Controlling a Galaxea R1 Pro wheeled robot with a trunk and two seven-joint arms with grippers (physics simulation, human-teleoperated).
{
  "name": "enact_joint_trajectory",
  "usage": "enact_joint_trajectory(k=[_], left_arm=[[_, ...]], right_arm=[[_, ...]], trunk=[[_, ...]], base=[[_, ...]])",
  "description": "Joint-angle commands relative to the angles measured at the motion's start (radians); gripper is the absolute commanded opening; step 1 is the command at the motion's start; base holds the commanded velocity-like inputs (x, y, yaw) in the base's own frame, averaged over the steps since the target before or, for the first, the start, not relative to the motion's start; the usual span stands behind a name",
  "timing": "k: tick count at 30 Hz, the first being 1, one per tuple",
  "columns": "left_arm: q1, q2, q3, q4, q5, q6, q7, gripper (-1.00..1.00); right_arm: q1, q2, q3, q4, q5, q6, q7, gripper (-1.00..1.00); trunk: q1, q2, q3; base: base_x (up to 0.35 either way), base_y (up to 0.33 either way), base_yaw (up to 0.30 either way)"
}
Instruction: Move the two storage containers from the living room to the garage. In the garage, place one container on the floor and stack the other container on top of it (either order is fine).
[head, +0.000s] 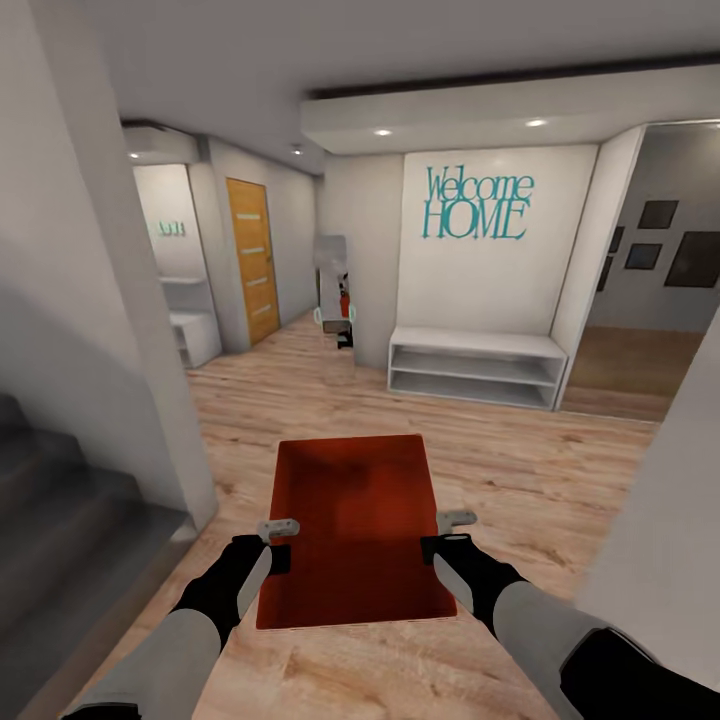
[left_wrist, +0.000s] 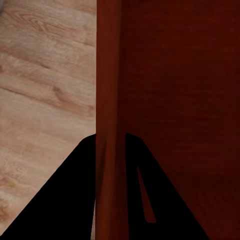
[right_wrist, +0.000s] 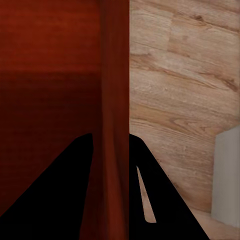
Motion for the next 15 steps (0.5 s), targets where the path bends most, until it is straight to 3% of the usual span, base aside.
enact_joint_trajectory(k=[1,15], left_arm=[[0.000,-0.002,0.005,-0.001,-0.024,0.009,0.010,-1.00],[0.000,-0.001,0.006,-0.004,-0.024,0.007,0.000,-1.00]], right_arm=[[-0.001,0.003,0.014,-0.029,-0.008,0.005,-0.005,-1.00],[-0.001,0.002,0.013,-0.029,-0.008,0.003,-0.005,-1.00]], trunk=[[0.001,-0.002,-0.002],[0.001,-0.002,-0.002]], base=[[0.323,0.000,0.000],[0.323,0.000,0.000]])
